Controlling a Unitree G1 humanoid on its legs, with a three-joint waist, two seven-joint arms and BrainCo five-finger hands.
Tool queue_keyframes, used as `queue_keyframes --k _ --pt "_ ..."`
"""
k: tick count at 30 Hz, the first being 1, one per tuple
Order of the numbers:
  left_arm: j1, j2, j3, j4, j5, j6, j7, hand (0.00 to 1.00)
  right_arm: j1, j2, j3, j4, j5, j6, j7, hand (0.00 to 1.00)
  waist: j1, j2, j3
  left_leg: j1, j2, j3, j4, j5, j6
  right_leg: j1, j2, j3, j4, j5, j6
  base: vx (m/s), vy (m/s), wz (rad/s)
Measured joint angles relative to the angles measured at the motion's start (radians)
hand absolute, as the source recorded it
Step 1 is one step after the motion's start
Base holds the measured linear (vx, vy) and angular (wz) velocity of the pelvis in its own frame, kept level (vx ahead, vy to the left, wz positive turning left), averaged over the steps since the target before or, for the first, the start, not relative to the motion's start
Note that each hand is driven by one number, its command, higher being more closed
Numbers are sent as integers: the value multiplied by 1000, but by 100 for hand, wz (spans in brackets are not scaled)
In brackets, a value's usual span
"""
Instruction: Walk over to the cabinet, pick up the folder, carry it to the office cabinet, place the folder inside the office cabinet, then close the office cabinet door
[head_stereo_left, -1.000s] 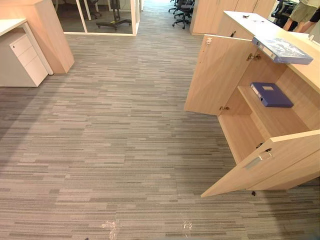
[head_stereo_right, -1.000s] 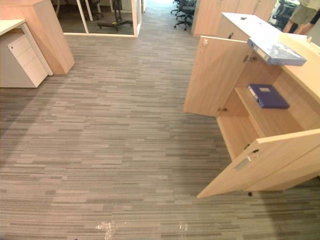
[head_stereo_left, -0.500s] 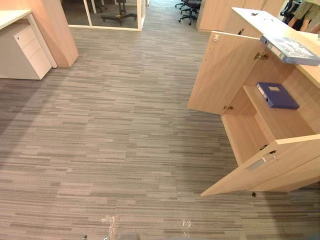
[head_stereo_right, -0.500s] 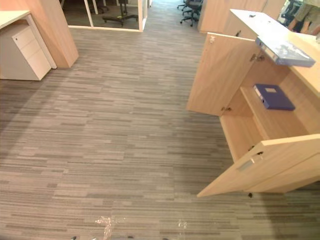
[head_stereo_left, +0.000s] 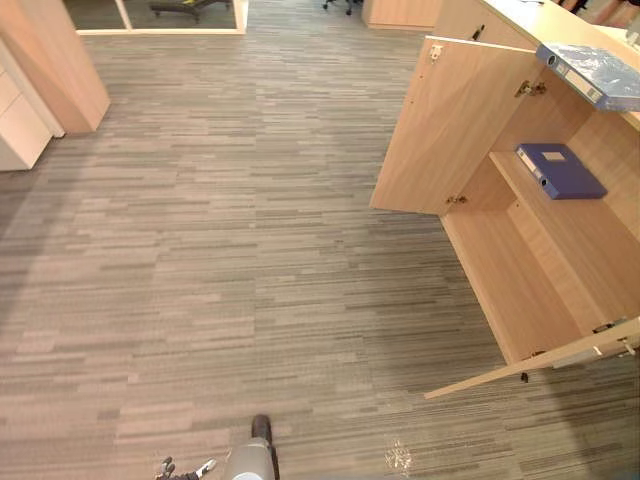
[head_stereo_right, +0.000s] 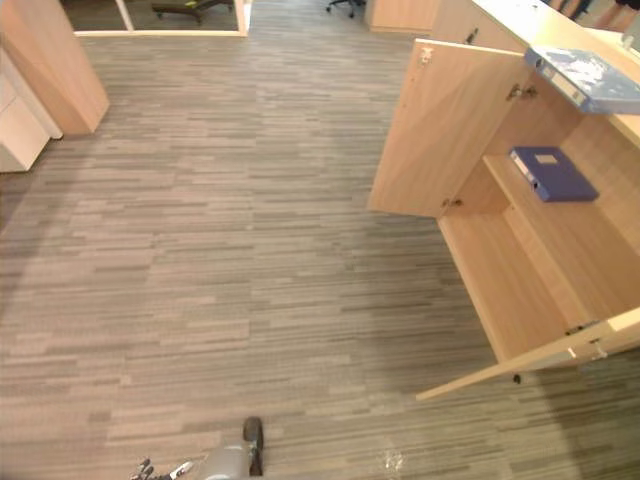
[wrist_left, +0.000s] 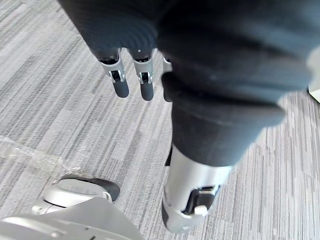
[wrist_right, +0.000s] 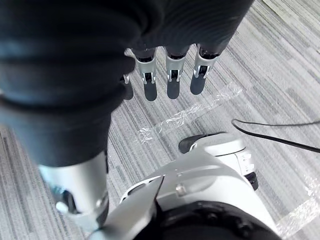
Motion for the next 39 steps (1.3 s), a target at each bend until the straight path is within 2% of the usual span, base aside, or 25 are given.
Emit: queue_keyframes --k 2,4,5,6,7,8,10,11,13,15,16,18,19,21,22,24,26,28,29,32,35,36,37,38,39 --pt "-11 -8 -12 -6 -2 -8 -1 0 7 -4 -35 -9 0 0 9 0 1 12 -32 39 -50 30 -17 -28 30 -53 -65 17 123 2 -3 323 276 -29" --pt "-26 -20 -51 -42 -1 -17 -12 0 2 -17 -70 -20 0 -1 29 0 -12 34 -46 92 -99 30 -49 -42 50 -134 -128 30 335 32 -44 333 317 3" --pt "-39 -28 -78 -52 0 -25 -21 0 -1 -21 -76 -22 0 -1 36 0 -18 43 -49 128 -121 27 -70 -48 60 -180 -161 30 461 73 -100 320 296 19" --pt "-59 -37 -105 -52 1 -31 -33 0 -5 -18 -74 -25 3 -2 42 0 -31 48 -44 185 -143 20 -99 -55 71 -237 -209 14 650 102 -194 354 273 25" --pt "-72 -47 -117 -48 3 -31 -42 0 -7 -6 -66 -33 5 -3 48 0 -47 40 -34 250 -159 6 -127 -57 75 -289 -231 -12 821 71 -231 281 174 21" --pt "-73 -55 -120 -48 5 -31 -43 0 -7 1 -57 -35 8 -4 50 0 -51 42 -29 277 -160 3 -141 -59 77 -311 -225 -19 877 51 -221 287 152 9" --pt "-89 -77 -123 -46 18 -31 -43 0 -10 2 -8 -44 31 -13 52 0 -58 43 -2 353 -136 1 -179 -77 89 -403 -157 -107 947 -75 -193 177 26 -11" --pt "-102 -77 -124 -43 22 -31 -43 0 -14 5 -2 -45 37 -18 52 0 -58 42 12 368 -127 3 -180 -85 91 -422 -132 -135 936 -98 -179 126 -57 -14" --pt "-130 -77 -122 -13 23 -23 -45 0 -16 6 14 -55 44 -26 51 0 -63 45 49 403 -94 8 -176 -117 84 -447 -54 -259 782 -129 -150 76 -109 -8" --pt "-146 -89 -105 -10 31 -7 -49 0 -1 9 40 -78 49 -30 51 0 -66 40 62 428 -78 9 -157 -160 66 -464 -17 -357 598 -127 -154 116 -167 -3" --pt "-149 -95 -96 -10 37 -5 -51 0 0 9 44 -78 52 -31 51 0 -66 40 67 435 -72 9 -150 -173 57 -466 -9 -370 553 -125 -154 179 -200 -1" --pt "-150 -116 -58 -13 67 9 -57 0 18 10 64 -80 65 -34 51 0 -68 39 58 438 -40 6 -106 -237 17 -462 23 -369 430 -100 -207 245 -223 7" --pt "-151 -125 -39 -15 74 10 -58 0 24 10 65 -80 67 -34 50 0 -70 39 53 441 -26 5 -95 -258 -2 -461 29 -374 426 -97 -216 402 -282 4" --pt "-143 -158 27 -23 80 16 -44 0 33 -5 63 -81 64 -32 39 0 -69 69 28 437 69 5 -28 -305 -44 -428 121 -418 416 -168 -238 493 -310 6" --pt "-141 -164 41 -32 70 17 -40 0 35 -4 62 -80 64 -31 37 0 -69 66 27 433 92 3 6 -308 -51 -410 143 -427 407 -178 -248 614 -437 17" --pt "-141 -174 120 -49 -19 16 -25 0 43 5 50 -81 77 -29 35 0 -70 56 20 361 174 -23 259 -304 -69 -323 217 -443 346 -202 -273 490 -364 7" --pt "-134 -180 229 -77 -100 6 3 0 48 3 35 -80 83 -29 38 0 -63 64 16 239 229 -72 614 -258 -111 -242 274 -425 292 -225 -279 430 -214 -27" --pt "-128 -187 292 -90 -125 -18 33 0 46 0 34 -79 84 -29 38 0 -58 67 14 137 266 -54 843 -254 -113 -186 308 -386 247 -227 -279 417 -110 -56" --pt "-121 -186 302 -90 -134 -26 47 0 44 0 33 -77 83 -29 38 0 -47 65 14 95 271 -43 897 -258 -106 -159 316 -359 220 -227 -278 469 -21 -84" --pt "-97 -182 298 -85 -139 -37 72 0 17 -4 -13 -14 83 -25 33 0 -24 53 21 -8 245 -37 812 -290 -76 -70 309 -270 159 -217 -263 348 53 -93" --pt "-81 -181 285 -78 -145 -58 89 0 7 -5 -24 3 85 -24 27 0 -12 46 27 -76 156 -152 532 -296 -71 -18 262 -182 146 -210 -240 335 208 -96" --pt "-79 -183 284 -70 -149 -67 93 0 9 -5 -24 6 85 -25 27 0 -6 44 27 -79 112 -257 361 -277 -83 -4 239 -151 135 -211 -202 208 188 -80" --pt "-79 -183 284 -65 -153 -72 96 0 11 -5 -24 6 85 -25 27 0 -3 44 26 -82 96 -312 293 -262 -89 3 231 -135 128 -217 -181 305 287 -100" --pt "-78 -184 285 -54 -156 -80 106 0 16 -4 -24 5 86 -27 27 0 -1 46 25 -87 82 -399 205 -214 -90 15 215 -111 120 -233 -143 360 375 -93" --pt "-73 -185 285 -38 -157 -85 119 0 25 -5 -24 1 92 -29 26 0 1 56 14 -84 78 -444 169 -132 -92 23 207 -81 126 -248 -111 302 321 -89"
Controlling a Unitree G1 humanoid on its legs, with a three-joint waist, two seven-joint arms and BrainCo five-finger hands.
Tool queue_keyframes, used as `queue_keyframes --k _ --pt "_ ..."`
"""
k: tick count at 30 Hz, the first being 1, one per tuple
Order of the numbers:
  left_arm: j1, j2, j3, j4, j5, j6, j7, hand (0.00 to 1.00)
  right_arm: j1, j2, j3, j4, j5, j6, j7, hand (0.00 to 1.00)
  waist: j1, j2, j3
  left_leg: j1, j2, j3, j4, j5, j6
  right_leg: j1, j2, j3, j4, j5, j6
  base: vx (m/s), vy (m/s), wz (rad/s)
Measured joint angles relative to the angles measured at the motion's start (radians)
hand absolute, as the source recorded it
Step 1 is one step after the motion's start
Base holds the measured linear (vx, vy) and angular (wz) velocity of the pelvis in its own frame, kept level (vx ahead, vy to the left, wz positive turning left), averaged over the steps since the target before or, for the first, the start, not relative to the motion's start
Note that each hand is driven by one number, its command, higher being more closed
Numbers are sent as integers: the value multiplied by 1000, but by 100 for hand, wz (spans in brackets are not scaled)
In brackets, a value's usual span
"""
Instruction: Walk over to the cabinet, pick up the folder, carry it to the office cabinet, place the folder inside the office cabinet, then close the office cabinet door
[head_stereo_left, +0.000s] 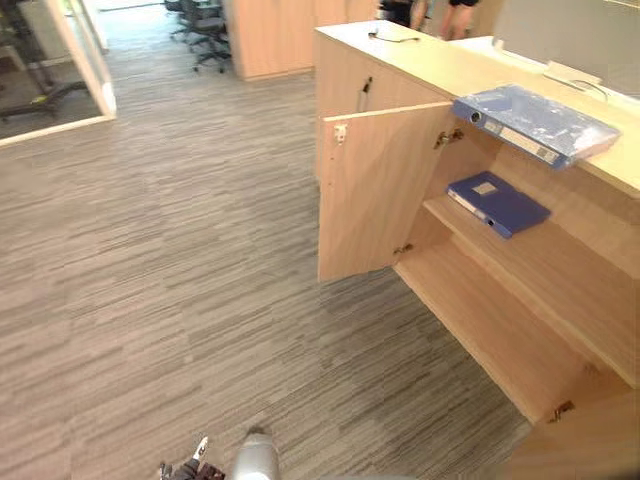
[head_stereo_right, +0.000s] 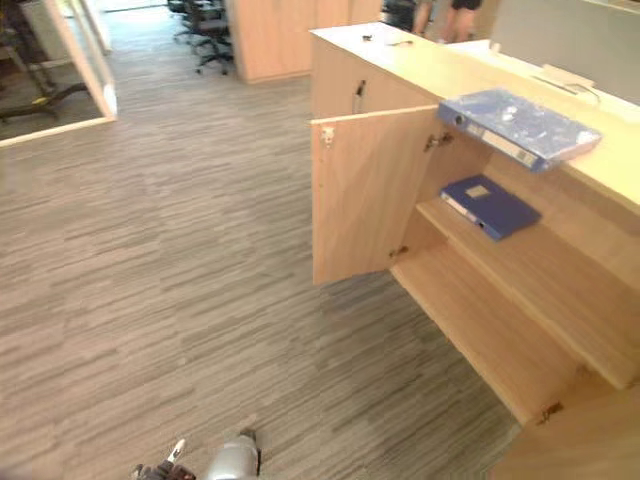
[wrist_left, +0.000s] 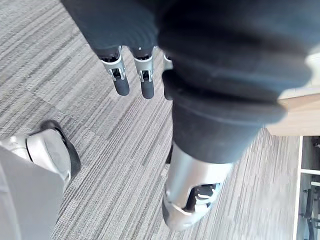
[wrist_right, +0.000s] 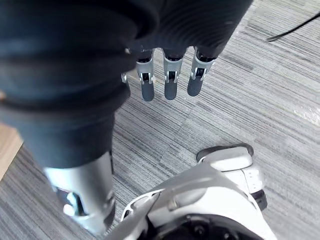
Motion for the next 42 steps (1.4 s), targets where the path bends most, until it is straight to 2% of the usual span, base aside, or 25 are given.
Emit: queue_keyframes --k 1,2,3,5,7,9,10,12,15,16,17,18,19,22,23,25,28,30,31,32,34,38,39,40,42 --pt "9 -1 2 7 -1 -2 4 0 7 1 0 -3 1 -3 0 0 2 2 -12 1 -2 3 11 87 -26 5 -7 16 3 -9 17 410 475 -73" --pt "13 19 18 17 -9 -9 7 0 19 28 1 1 -3 -3 -2 0 0 -42 -37 0 -34 39 43 63 -48 6 -59 40 12 -10 48 403 443 -63" --pt "12 34 27 19 -20 -15 10 0 27 44 -2 1 -1 -4 -3 0 7 -73 -58 9 -58 87 35 44 -23 -21 -113 55 38 16 77 464 531 -66" --pt "14 34 31 40 -22 -18 16 0 23 44 -17 0 15 -7 1 0 18 -71 -64 40 -82 164 22 23 17 -75 -176 103 108 63 80 298 406 -91" --pt "19 36 30 65 -22 -17 21 0 21 41 -29 -3 32 -7 9 0 16 -64 -66 99 -111 244 -27 21 56 -157 -244 140 247 103 41 229 392 -90" --pt "24 38 26 65 -21 -18 23 0 23 40 -53 1 33 -6 28 0 2 -48 -64 169 -125 307 -64 11 80 -240 -318 96 432 169 -74 141 363 -74" --pt "33 47 21 65 -21 -18 21 0 23 43 -52 0 38 -7 33 0 -5 -47 -63 201 -129 341 -92 11 96 -255 -351 43 495 185 -99 62 264 -84" --pt "41 57 9 63 -17 -18 13 0 22 41 -47 2 50 -7 40 0 -15 -45 -65 278 -129 397 -160 21 109 -262 -389 -80 551 186 -101 28 151 -90" --pt "26 43 0 66 -13 -18 4 0 16 20 -34 14 49 -8 41 0 -24 -15 -66 329 -89 482 -257 37 106 -278 -335 -180 442 183 -69 37 42 -117" --pt "11 45 -7 66 -12 -18 1 0 11 20 -33 24 48 -6 40 0 -27 -20 -52 347 -77 485 -282 40 108 -316 -335 -182 489 230 -38 43 -14 -101" --pt "-1 42 -10 65 -12 -18 1 0 12 21 -34 29 48 -5 40 0 -34 -16 -47 364 -69 482 -295 41 108 -343 -339 -185 546 262 -55 31 -45 -80" --pt "-12 32 -13 67 -10 -16 1 0 23 21 -50 26 48 -3 41 0 -52 1 -40 391 -30 484 -297 33 96 -365 -301 -203 535 174 -14 39 -112 -60" --pt "-33 35 -15 67 -2 -15 -1 0 33 26 -31 0 37 6 39 0 -58 -3 -38 403 7 499 -293 17 70 -372 -246 -225 457 120 -13 48 -151 -44" --pt "-100 22 -44 57 7 -11 -19 0 69 55 -19 -5 24 15 39 0 -63 -45 -25 419 -4 495 -289 1 45 -376 -222 -250 294 142 -34 92 -259 12" --pt "-112 0 -49 51 5 -4 -23 0 79 69 -21 2 25 30 38 0 -68 -46 -24 423 1 485 -264 -18 15 -369 -226 -265 290 109 -36 170 -303 13" --pt "-110 -3 -37 33 9 4 -30 0 100 70 -28 -2 27 37 37 0 -79 -12 -34 436 45 475 -245 -39 -8 -356 -181 -284 295 46 -28 223 -292 2" --pt "-95 -5 8 -13 8 1 -32 0 119 85 -25 -4 33 48 35 0 -77 4 -45 369 165 431 35 -118 -24 -272 -62 -309 238 -6 -35 340 -306 -1" --pt "-82 -6 42 -14 7 4 -36 0 125 80 -12 -13 42 47 34 0 -69 14 -43 219 254 376 454 -94 -4 -202 30 -292 179 -18 -69 384 -170 -40" --pt "-78 -6 42 -13 7 5 -36 0 128 78 -7 -13 50 46 34 0 -65 14 -43 190 268 375 543 -94 -6 -188 45 -278 171 -22 -77 443 -76 -68" --pt "-64 -4 34 -14 8 6 -36 0 130 68 25 -12 68 46 32 0 -61 9 -44 148 269 390 666 -99 -4 -158 56 -245 160 -29 -88 475 2 -89" --pt "-49 2 19 -14 15 8 -36 0 127 58 42 -8 70 46 32 0 -50 -4 -42 102 225 415 694 -130 6 -118 49 -184 123 -24 -81 465 78 -100" --pt "-45 2 -4 -32 23 0 -34 0 98 27 38 16 72 45 26 0 -33 -15 -12 -15 78 396 478 -188 66 -34 -55 -84 107 -16 -66 369 237 -77" --pt "-46 1 -7 -33 23 -5 -32 0 84 13 37 14 79 40 17 0 -24 -10 -10 -27 41 339 301 -146 75 -15 -79 -68 112 -8 -49 379 390 -72" --pt "-43 -2 -12 -31 23 -10 -30 0 78 -4 33 12 82 34 7 0 -8 8 -13 -24 25 277 199 5 54 -1 -78 -55 110 -6 -3 374 394 -65" --pt "-39 20 -13 -30 13 -24 -21 0 60 14 36 2 71 14 3 0 -15 -48 -41 -2 -48 281 170 -12 68 3 -138 -42 62 25 15 388 350 0"
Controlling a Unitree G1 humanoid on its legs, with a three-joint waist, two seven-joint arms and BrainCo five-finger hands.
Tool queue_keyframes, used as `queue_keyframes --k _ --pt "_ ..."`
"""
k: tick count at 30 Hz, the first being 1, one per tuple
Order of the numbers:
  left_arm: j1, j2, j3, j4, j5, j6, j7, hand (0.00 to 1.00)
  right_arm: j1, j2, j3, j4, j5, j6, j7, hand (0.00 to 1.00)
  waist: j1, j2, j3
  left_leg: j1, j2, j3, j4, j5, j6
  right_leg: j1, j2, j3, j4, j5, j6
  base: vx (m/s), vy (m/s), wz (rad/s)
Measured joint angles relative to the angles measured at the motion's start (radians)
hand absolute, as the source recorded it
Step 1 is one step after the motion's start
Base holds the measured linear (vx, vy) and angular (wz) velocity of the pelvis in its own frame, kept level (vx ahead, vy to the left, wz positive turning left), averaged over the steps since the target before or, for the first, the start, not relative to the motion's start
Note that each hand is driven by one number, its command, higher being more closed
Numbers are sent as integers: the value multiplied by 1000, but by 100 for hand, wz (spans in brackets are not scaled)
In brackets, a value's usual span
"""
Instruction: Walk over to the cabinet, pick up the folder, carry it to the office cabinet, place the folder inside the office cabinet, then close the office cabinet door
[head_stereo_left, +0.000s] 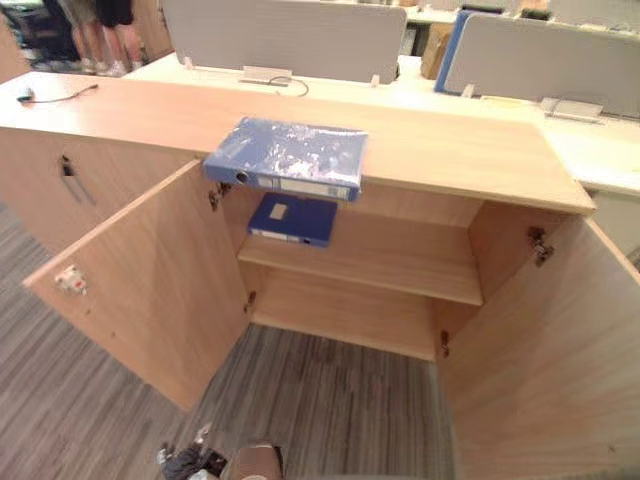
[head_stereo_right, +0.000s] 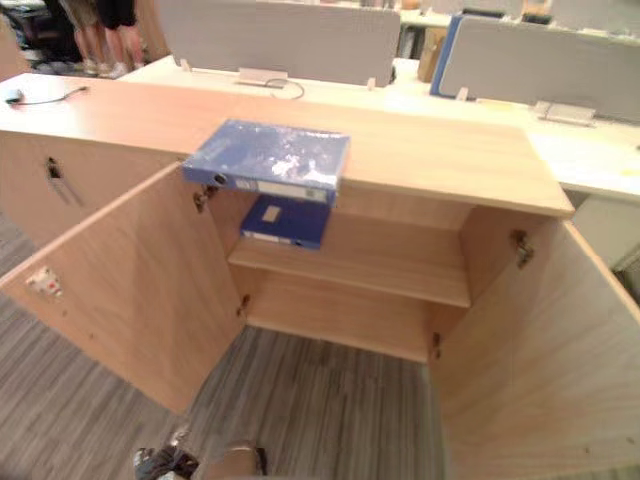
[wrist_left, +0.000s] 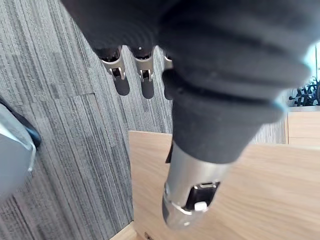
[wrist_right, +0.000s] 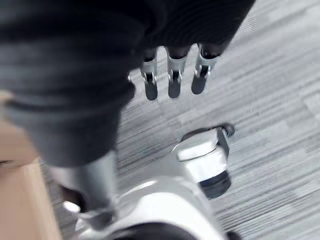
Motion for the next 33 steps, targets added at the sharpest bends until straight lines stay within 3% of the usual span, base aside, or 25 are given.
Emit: queue_keyframes --k 2,4,5,9,11,12,15,17,19,20,21,22,23,24,27,31,33 --pt "-12 1 6 21 -13 -9 6 0 -32 1 -16 6 -4 -3 -5 0 5 -8 2 2 -43 -52 -7 -1 -2 -32 -14 15 -20 58 1 256 281 1" --pt "-5 9 14 59 -14 -9 7 0 -62 14 -22 -7 -4 -21 -3 0 9 -6 -2 49 -60 -29 -62 1 1 -27 -39 40 -35 116 13 178 202 -41" --pt "1 15 11 88 -17 -7 7 0 -80 14 -24 -7 -6 -24 5 0 10 -8 -5 94 -73 -3 -125 14 21 -28 -60 61 -47 148 17 98 140 -47" --pt "20 34 -33 98 -16 4 2 0 -81 19 -50 0 -25 -20 27 0 4 -9 -14 184 -121 48 -287 79 41 -55 -121 94 -35 166 35 16 95 -44" --pt "26 23 -31 98 -12 6 -1 0 -81 10 -56 -2 -47 -18 38 0 5 4 -14 234 -135 60 -388 100 33 -134 -153 94 86 172 39 -79 36 -55" --pt "30 20 -31 97 -12 6 -2 0 -80 9 -57 -4 -48 -17 38 0 4 7 -11 252 -140 55 -413 99 33 -160 -164 93 136 177 31 -86 65 -53" --pt "64 8 -33 96 -6 8 -19 0 -56 5 -53 -12 -62 -13 38 0 -16 20 -10 345 -148 42 -507 99 33 -239 -199 69 326 233 -53 -33 80 -31" --pt "69 8 -33 95 -4 8 -20 0 -50 4 -44 -14 -67 -13 38 0 -20 22 -9 368 -144 41 -528 99 34 -259 -204 59 378 243 -68 -3 38 -17" --pt "69 6 -33 95 -4 9 -20 0 -51 0 -30 -17 -71 -14 38 0 -31 29 -6 367 -127 32 -534 111 55 -279 -183 55 396 202 -40 0 -38 -13" --pt "62 2 -33 87 -4 8 -20 0 -50 -7 4 -17 -79 -13 37 0 -33 36 7 363 -101 4 -520 123 71 -276 -128 39 369 111 -13 -6 -133 -10" --pt "60 1 -30 79 -3 9 -22 0 -45 -11 36 -18 -82 -11 37 0 -33 36 12 346 -66 -4 -497 125 65 -263 -50 34 280 73 6 -16 -147 -12" --pt "59 4 -28 74 -2 8 -23 0 -39 -11 49 -24 -82 -11 37 0 -32 28 13 342 -57 -8 -485 123 56 -240 -14 31 205 77 1 -34 -202 -1" --pt "59 23 -25 50 3 11 -33 0 -32 0 84 -25 -83 -9 38 0 -28 -17 14 335 -77 -16 -465 113 39 -195 -13 -27 66 94 -15 14 -259 22" --pt "53 13 -20 47 9 21 -42 0 -29 -2 71 -28 -83 -4 36 0 -29 -14 14 323 -68 -29 -440 98 29 -174 -10 -71 36 73 7 41 -259 34" --pt "50 -22 20 19 -20 28 -78 0 -39 -21 76 -41 -91 8 33 0 -21 12 13 282 -23 -42 -351 58 -18 -161 32 -111 25 44 -8 90 -202 27" --pt "50 -23 36 12 -68 43 -128 0 -48 -24 71 -41 -99 10 28 0 -12 30 7 196 28 -64 -169 -34 -44 -109 93 -176 -15 39 -15 150 -125 36" --pt "48 -24 46 0 -82 51 -145 0 -48 -24 71 -41 -100 11 25 0 -6 29 11 149 42 -59 -67 -57 -36 -84 108 -203 -29 40 -14 192 -4 47"
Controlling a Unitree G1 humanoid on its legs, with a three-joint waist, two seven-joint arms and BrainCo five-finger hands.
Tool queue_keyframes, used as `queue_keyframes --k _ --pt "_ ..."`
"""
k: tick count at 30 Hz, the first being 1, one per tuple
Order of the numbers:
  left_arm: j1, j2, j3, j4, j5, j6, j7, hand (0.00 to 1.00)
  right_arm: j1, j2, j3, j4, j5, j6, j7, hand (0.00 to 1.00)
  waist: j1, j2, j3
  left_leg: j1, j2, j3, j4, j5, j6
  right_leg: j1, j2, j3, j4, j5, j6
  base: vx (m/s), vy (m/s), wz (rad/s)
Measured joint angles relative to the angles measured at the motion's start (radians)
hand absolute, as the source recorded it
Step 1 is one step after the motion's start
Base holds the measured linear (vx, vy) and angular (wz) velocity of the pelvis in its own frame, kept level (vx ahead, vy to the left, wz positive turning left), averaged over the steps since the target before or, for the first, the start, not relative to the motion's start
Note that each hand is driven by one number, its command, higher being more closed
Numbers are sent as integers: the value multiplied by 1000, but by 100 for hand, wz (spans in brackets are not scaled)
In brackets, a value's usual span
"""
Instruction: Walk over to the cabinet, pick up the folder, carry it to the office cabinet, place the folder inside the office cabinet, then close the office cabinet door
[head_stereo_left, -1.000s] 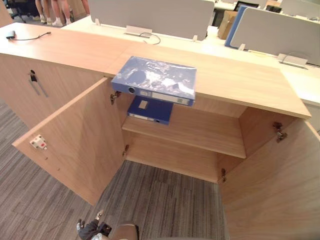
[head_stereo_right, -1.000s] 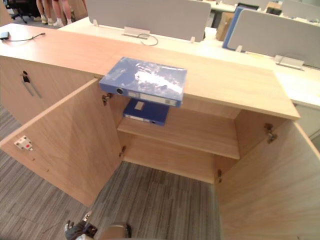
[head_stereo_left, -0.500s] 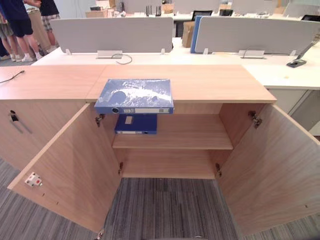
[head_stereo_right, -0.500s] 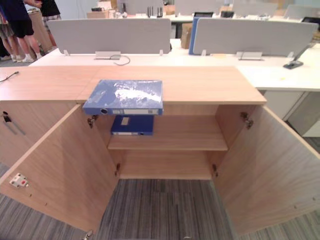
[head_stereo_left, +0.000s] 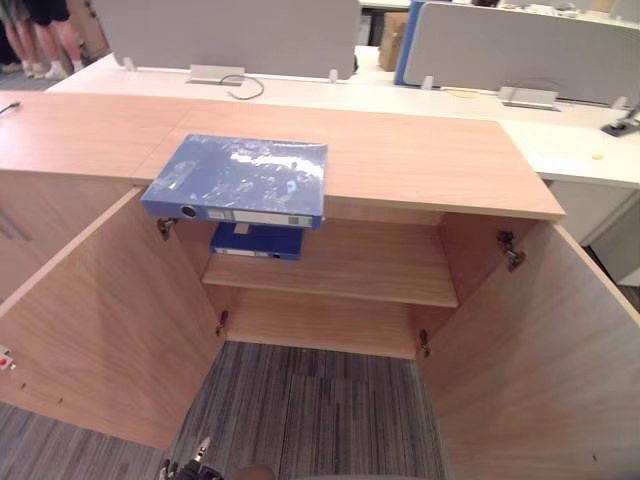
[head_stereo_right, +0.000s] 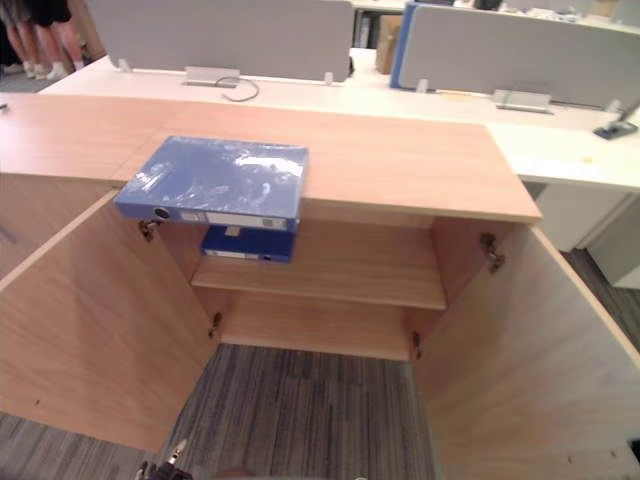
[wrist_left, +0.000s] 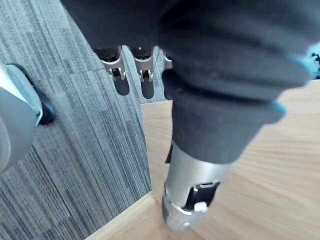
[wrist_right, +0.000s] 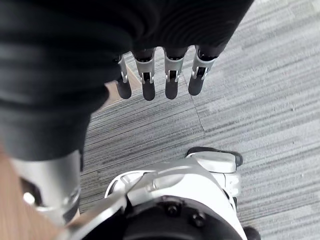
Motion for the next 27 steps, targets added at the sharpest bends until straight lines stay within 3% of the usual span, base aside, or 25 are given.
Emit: queue_keyframes --k 2,3,4,5,6,9,13,17,18,24,26,27 --pt "-5 0 1 -3 -30 7 -22 0 3 -2 0 0 0 1 -10 0 18 5 12 -63 29 59 170 -2 1 46 6 -7 -14 1 0 141 58 12" --pt "3 5 -8 -3 -49 10 -37 0 -2 -3 1 -2 0 2 -12 0 28 -1 22 -90 45 106 236 -31 9 74 -2 -3 -21 1 0 190 96 4" --pt "1 6 -23 -5 -76 18 -64 0 -4 -9 0 -4 0 3 -13 0 29 4 25 -102 46 117 199 -66 28 93 -8 -1 -22 1 0 225 148 8" --pt "2 7 -36 -8 -88 22 -75 0 -7 -14 -2 -3 -1 4 -13 0 31 11 25 -109 44 115 154 -57 33 94 -12 -1 -16 1 0 182 212 7" --pt "4 8 -63 -12 -113 36 -102 0 -16 -26 -3 1 -1 6 -12 0 34 38 21 -110 37 103 56 20 36 85 -19 4 -6 -3 13 139 213 -1" --pt "5 30 -125 -102 -196 54 -159 0 -56 -8 1 -3 -2 9 1 0 39 1 22 -78 -41 131 -28 52 61 84 -73 32 -52 3 18 119 182 7" --pt "23 53 -216 -304 -310 76 -234 0 -73 -6 3 -14 -23 7 11 0 58 -2 20 -25 -68 152 -117 98 70 100 -90 50 -86 53 42 30 47 -6" --pt "44 75 -300 -566 -440 90 -267 0 -65 -9 33 -28 -38 9 13 0 57 -11 9 56 -78 155 -308 213 60 96 -88 49 -115 94 49 -74 -92 -6" --pt "46 73 -346 -662 -479 90 -254 0 -57 -10 41 -44 -57 12 12 0 55 -7 3 84 -85 155 -388 259 57 90 -89 48 -120 94 49 -101 -106 -2" --pt "63 69 -500 -1048 -493 84 -85 0 -44 -18 41 -40 -65 47 4 0 53 5 -10 156 -102 145 -596 361 38 73 -84 52 -141 55 52 -117 -39 -2" --pt "62 64 -514 -1176 -409 83 -2 0 -34 -19 41 -40 -62 56 -6 0 51 7 -17 153 -100 134 -602 384 42 68 -78 51 -136 54 53 -38 3 8" --pt "57 54 -507 -1237 -313 85 54 0 -32 -18 42 -37 -61 66 -13 0 51 3 -27 149 -101 132 -601 389 39 66 -77 51 -137 55 53 0 -2 4"
